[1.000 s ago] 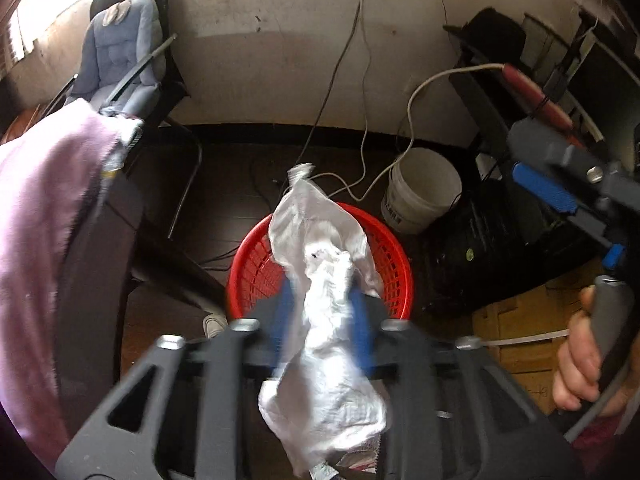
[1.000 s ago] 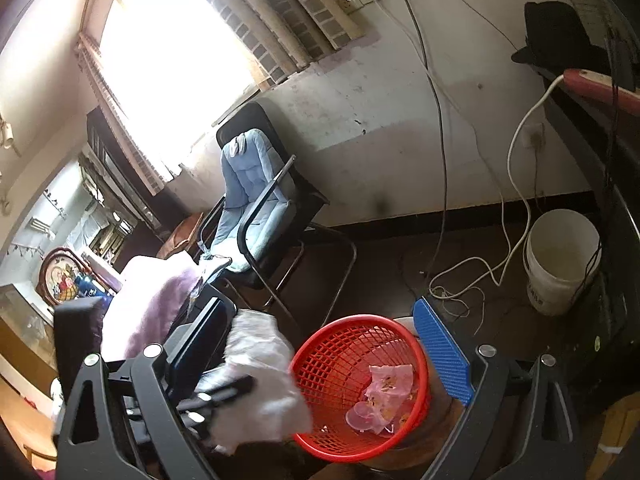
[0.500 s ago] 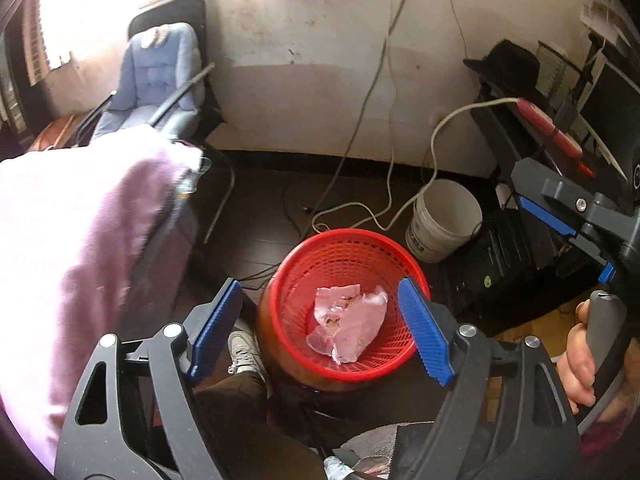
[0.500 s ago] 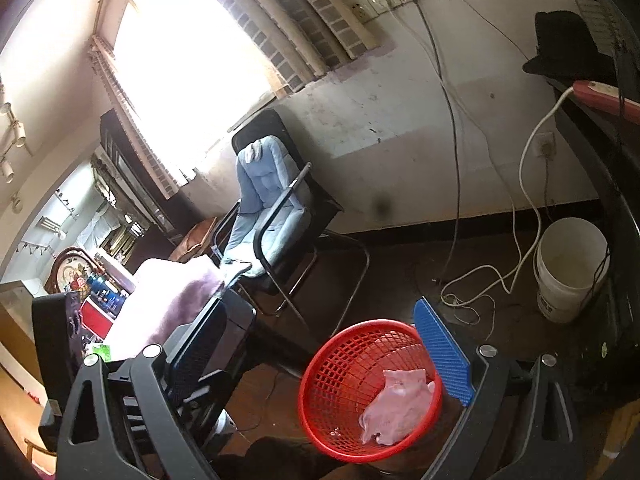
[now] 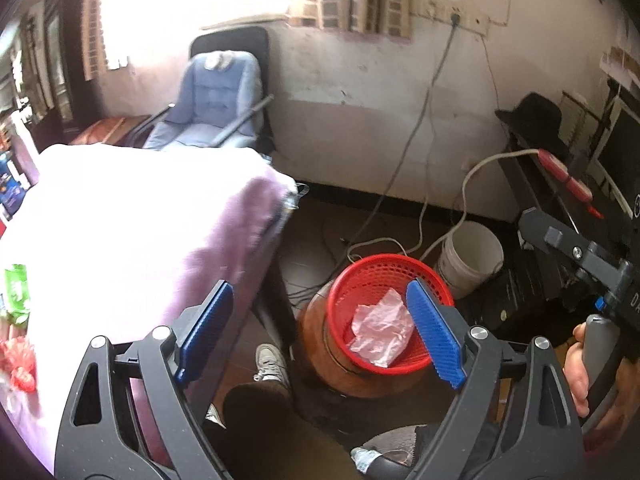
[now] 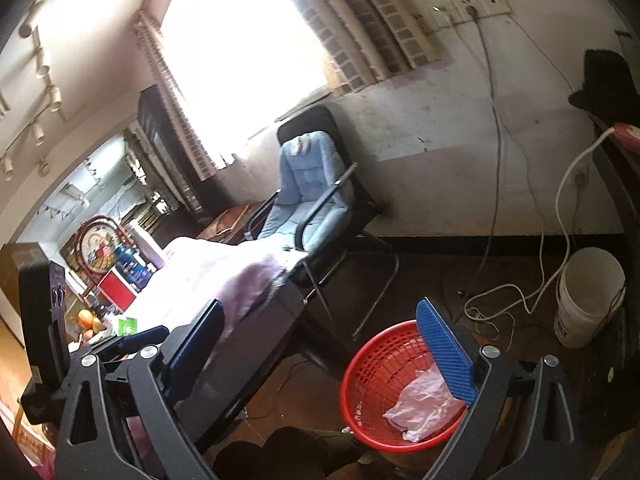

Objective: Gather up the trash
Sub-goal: 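Swing both tools back toward the table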

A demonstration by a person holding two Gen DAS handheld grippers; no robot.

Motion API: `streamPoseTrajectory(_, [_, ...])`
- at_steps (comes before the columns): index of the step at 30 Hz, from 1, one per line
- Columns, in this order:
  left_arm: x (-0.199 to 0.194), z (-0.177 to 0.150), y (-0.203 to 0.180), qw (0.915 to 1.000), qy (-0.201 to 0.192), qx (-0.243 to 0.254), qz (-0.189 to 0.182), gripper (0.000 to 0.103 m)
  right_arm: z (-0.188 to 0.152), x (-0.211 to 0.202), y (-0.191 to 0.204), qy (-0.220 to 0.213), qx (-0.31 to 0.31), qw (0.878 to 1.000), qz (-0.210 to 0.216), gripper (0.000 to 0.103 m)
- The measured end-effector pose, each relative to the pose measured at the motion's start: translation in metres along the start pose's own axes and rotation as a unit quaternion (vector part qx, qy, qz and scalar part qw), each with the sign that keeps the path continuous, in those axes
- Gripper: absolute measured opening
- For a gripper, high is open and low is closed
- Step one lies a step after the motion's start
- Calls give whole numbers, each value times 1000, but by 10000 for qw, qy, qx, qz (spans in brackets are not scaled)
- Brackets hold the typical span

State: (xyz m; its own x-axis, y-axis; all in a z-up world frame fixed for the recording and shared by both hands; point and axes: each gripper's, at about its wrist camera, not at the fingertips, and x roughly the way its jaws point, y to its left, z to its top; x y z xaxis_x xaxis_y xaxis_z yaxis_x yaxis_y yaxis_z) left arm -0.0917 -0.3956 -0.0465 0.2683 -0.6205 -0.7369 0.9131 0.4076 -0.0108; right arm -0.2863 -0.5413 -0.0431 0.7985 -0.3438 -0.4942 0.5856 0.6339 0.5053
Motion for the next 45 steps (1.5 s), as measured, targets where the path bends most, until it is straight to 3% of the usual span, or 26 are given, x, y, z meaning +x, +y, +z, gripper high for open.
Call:
streamPoseTrajectory(8, [-52, -16, 42, 9976, -388, -326, 466, 90, -7, -12, 46, 92, -362, 9986, 365, 97])
streamPoseTrajectory(14, [-91, -41, 97, 9903, -523, -725, 1067, 95, -18, -15, 84, 233, -664, 9958, 593, 97])
streamPoseTrajectory(22, [-142, -67, 180, 9684, -682, -1276, 2033, 96, -31, -15, 131, 413, -1072, 9903, 778, 97])
streamPoseTrajectory(28, [-167, -89, 243, 9500, -624, -1710, 2538, 96, -44, -7, 165, 577, -1357, 9855, 836, 97])
streamPoseTrajectory(34, [-171, -109, 299, 9397, -394, -2222, 2571, 96, -53, 14, 188, 828, -1503, 9807, 936, 97])
streamPoseTrajectory(45, [-133, -132, 325, 9453, -54, -2308, 2306, 96, -75, 53, 229, 1234, -1854, 9695, 1022, 97])
